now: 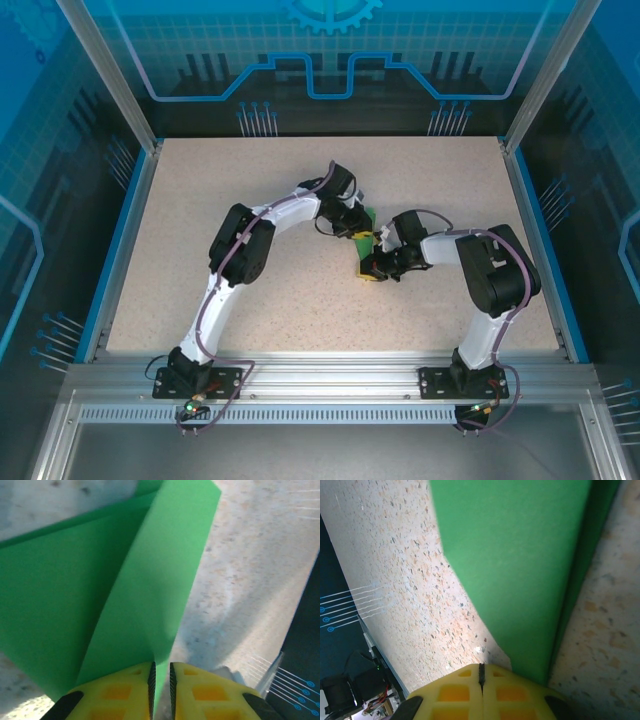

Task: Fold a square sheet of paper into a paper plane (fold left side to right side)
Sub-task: Fold the wing for the fifth time at the center of the table.

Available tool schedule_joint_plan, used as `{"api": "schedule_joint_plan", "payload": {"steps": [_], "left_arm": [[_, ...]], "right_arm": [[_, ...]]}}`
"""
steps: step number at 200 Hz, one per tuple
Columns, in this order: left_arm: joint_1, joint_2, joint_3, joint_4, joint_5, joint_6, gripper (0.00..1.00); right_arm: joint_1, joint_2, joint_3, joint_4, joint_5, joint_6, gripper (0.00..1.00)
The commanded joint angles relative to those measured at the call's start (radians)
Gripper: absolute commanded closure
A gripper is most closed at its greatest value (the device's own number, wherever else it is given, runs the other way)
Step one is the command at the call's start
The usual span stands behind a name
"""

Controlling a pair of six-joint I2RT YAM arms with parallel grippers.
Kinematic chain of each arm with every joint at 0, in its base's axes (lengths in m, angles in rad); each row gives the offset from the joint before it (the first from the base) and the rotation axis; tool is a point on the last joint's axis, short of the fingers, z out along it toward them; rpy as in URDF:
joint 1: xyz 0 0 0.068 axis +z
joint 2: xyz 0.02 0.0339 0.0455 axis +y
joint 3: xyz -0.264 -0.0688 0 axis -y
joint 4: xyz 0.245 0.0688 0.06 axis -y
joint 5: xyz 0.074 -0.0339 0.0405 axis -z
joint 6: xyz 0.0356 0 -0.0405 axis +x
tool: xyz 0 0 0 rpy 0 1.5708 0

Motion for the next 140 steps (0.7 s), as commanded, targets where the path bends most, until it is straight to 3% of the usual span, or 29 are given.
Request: {"api": "schedule_joint_plan", "payload": {"steps": [1, 90, 140], "left_arm": [[0.005, 0.032, 0.044, -0.074, -0.038, 0.042, 0.82], [0.026, 0.090, 0.039, -0.068, -0.057, 0.042, 0.83], [0.025, 0.082, 0.011, -0.047, -0.044, 0.038, 0.83]], "right_arm": [[0.010, 0.025, -0.021, -0.126, 0.049, -0.014, 0.98], [0.027, -0.080, -0.053, -0.170, -0.038, -0.047, 0.97], [-0.039, -0.158, -0.002, -0.097, -0.117, 0.010, 0.96]]}}
